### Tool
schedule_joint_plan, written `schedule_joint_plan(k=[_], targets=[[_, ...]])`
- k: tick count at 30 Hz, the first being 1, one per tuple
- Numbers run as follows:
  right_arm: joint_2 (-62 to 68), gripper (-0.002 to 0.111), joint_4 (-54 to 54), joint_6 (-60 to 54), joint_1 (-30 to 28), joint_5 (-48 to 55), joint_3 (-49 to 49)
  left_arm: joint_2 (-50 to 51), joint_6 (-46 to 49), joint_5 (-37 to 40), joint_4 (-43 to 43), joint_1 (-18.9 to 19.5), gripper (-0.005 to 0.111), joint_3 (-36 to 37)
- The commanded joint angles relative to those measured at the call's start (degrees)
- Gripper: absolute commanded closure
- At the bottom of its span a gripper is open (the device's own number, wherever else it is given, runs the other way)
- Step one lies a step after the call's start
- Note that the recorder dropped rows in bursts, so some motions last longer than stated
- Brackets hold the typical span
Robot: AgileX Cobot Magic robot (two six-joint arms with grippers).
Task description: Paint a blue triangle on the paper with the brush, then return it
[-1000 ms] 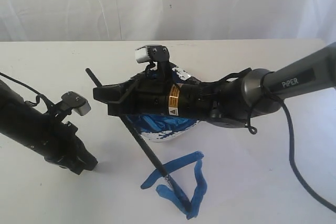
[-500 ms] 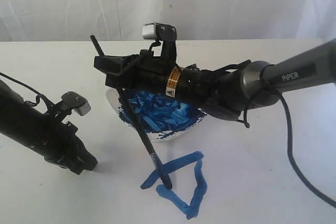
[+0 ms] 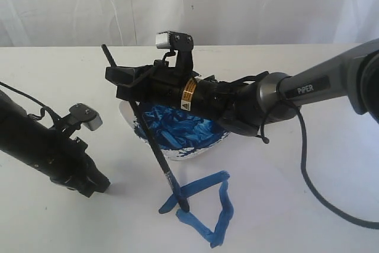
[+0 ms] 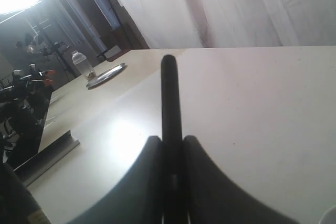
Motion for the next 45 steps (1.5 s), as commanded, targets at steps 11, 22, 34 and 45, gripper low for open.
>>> schedule_joint_plan(k=[11,22,34,45], targets=[[1.6,0.108,4.8,0.4,0.7,-1.2,-2.5,1.0,0.0,-1.2,4.2,-0.1,0.107,1.0],[4.3,0.108,5.2,0.3,0.8,-2.1,-5.1,1.0,0.0,-1.2,4.2,-0.1,0.107,1.0],[3.8,0.108,1.4,1.8,0.8,-1.6,-5.0,1.0,0.0,-1.2,4.2,-0.1,0.107,1.0],[0.6,0.108,-5.1,4.8,0.8,2.8,-5.0,1.0,-0.1,-1.2,4.2,-0.1,0.107,1.0]])
